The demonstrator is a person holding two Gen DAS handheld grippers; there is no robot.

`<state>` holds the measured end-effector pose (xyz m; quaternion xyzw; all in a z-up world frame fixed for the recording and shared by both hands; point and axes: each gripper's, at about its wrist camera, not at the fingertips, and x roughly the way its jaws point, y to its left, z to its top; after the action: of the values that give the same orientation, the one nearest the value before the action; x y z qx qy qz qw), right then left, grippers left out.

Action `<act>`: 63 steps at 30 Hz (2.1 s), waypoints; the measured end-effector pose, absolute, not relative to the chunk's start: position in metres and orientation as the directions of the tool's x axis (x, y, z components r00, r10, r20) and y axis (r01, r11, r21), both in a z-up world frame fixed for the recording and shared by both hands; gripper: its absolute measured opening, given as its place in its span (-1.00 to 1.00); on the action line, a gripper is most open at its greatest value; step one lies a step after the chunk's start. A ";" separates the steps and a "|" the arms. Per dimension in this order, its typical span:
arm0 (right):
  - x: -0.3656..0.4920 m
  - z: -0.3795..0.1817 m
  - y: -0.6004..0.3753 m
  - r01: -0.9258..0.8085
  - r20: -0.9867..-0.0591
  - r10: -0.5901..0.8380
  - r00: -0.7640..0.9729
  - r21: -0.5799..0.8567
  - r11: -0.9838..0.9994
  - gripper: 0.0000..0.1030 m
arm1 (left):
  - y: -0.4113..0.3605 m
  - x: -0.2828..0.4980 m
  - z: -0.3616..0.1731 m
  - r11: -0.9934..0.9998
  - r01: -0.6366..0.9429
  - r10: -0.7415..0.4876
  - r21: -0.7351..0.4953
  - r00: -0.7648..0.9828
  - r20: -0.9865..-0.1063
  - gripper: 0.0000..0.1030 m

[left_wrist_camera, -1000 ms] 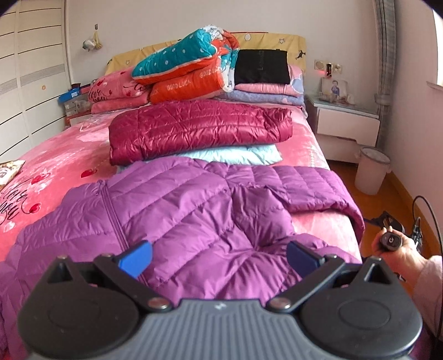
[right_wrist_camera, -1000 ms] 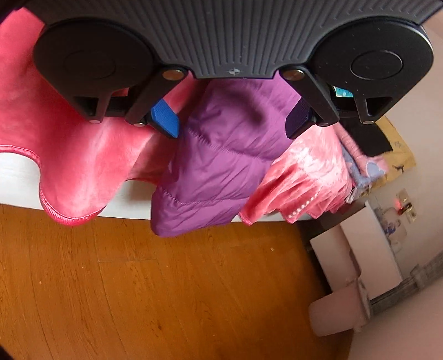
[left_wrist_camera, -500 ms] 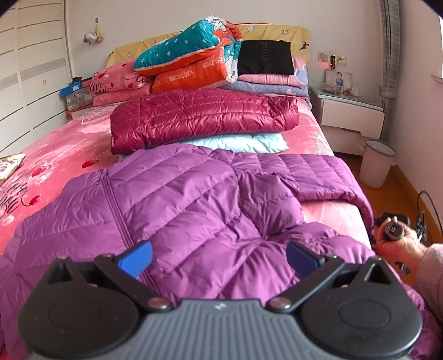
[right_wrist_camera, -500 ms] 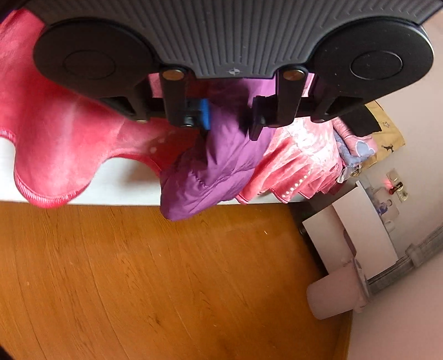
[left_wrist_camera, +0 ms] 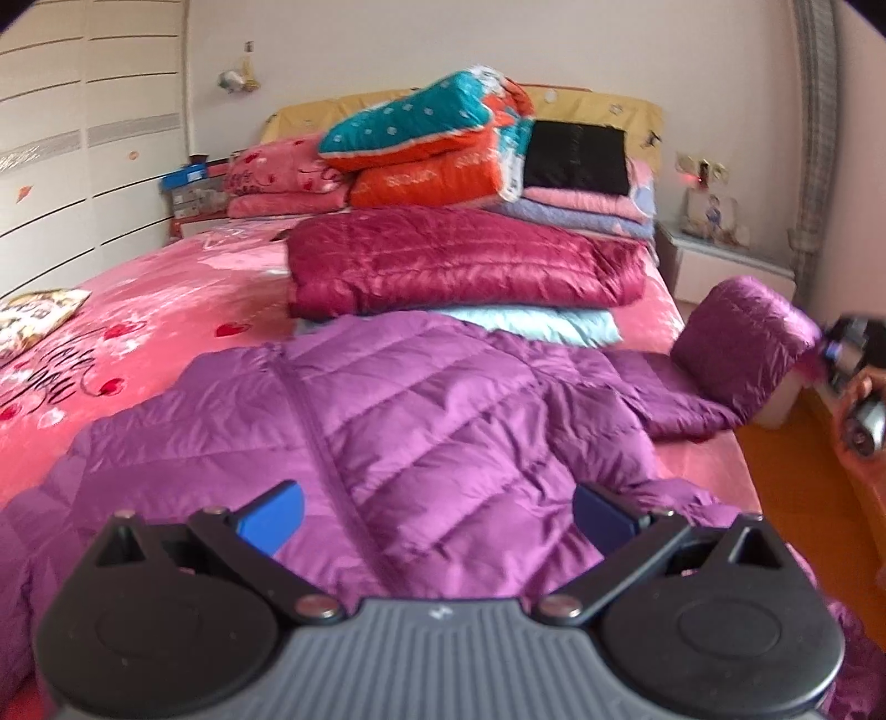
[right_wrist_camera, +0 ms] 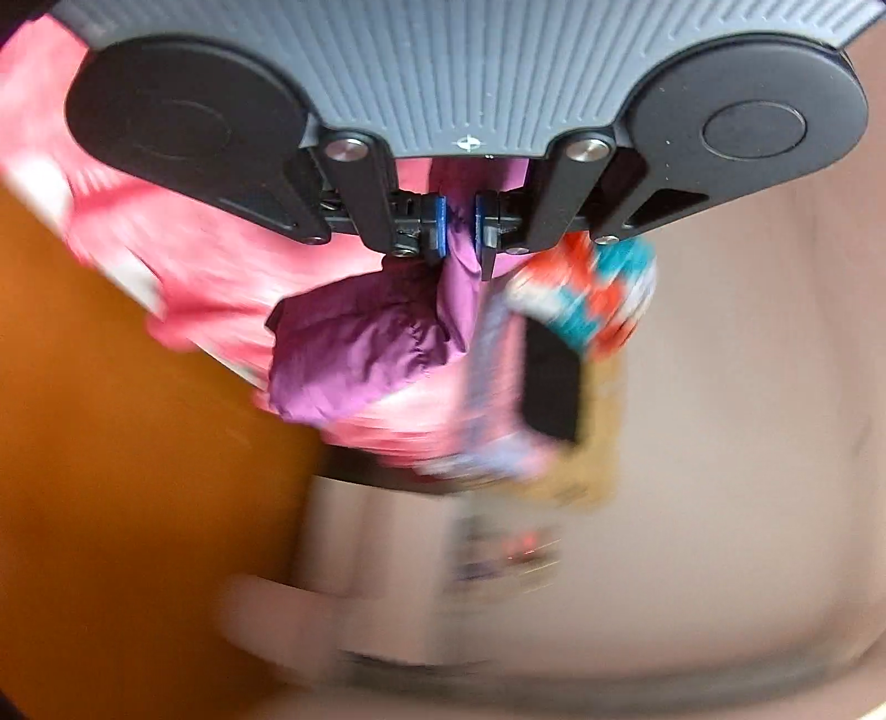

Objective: Fold large clothes
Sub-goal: 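Grasp the purple jacket sleeve with the right gripper and lift it, then lay the sleeve across the jacket front and open the right gripper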

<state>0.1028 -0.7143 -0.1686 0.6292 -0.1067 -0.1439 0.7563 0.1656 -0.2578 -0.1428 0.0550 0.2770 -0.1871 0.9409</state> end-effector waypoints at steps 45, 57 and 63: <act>0.277 -0.077 -0.172 -0.430 -0.424 0.437 0.793 0.117 0.895 -0.65 | 0.006 0.199 -0.185 0.942 0.000 -0.169 -0.335 0.863 -0.476 0.99; 0.240 -0.071 -0.233 -0.425 -0.358 0.510 0.782 0.291 0.857 0.91 | -0.041 0.215 -0.129 0.933 0.216 -0.313 -0.289 0.883 -0.351 0.99; 0.243 -0.043 -0.305 -0.271 -0.301 0.347 0.888 0.266 0.925 0.94 | -0.087 0.254 -0.117 0.894 0.376 -0.441 -0.246 0.835 -0.328 0.99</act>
<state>0.2431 -0.3053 -0.0434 0.1090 0.1740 0.1600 0.9655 0.2539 -0.0865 -0.1170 -0.0858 0.1912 -0.2140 0.9541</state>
